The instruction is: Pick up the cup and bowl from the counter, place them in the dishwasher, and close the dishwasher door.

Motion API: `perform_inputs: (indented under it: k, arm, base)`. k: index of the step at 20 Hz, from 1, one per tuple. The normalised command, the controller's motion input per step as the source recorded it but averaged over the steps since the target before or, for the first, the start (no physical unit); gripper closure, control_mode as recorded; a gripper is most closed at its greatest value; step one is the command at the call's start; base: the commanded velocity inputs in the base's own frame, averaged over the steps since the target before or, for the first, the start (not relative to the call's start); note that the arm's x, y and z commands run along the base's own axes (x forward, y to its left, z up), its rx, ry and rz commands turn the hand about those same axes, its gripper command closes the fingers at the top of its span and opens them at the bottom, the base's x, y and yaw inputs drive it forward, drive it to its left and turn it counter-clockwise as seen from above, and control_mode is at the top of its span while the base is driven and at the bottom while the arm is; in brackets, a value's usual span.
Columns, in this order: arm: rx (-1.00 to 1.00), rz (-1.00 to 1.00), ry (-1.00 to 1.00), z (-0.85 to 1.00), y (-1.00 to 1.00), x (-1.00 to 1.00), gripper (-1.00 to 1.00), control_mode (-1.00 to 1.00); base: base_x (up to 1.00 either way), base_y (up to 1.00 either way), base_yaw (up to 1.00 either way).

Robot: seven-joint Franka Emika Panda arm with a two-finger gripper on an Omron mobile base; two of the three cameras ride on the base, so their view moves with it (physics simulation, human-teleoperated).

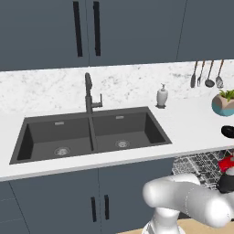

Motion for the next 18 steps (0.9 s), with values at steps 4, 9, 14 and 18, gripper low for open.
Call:
perform_inputs:
  k: [4, 9, 14, 18]
  arm:
    - [0.08, 0.00, 0.00, -0.69, -0.03, 0.24, 1.00, -1.00]
    - [0.02, -0.05, 0.00, -0.59, -0.08, 0.60, 1.00, -1.00]
    - [-0.07, -0.09, 0.00, -0.80, 0.00, 0.89, 1.00, -1.00]
    - [-0.13, -0.11, 0.04, -0.93, -0.06, 0.64, 1.00, -1.00]
  base:
    - [0.00, 0.00, 0.00]
    - [0.00, 0.00, 0.00]
    - [0.00, 0.00, 0.00]
    - [0.00, 0.00, 0.00]
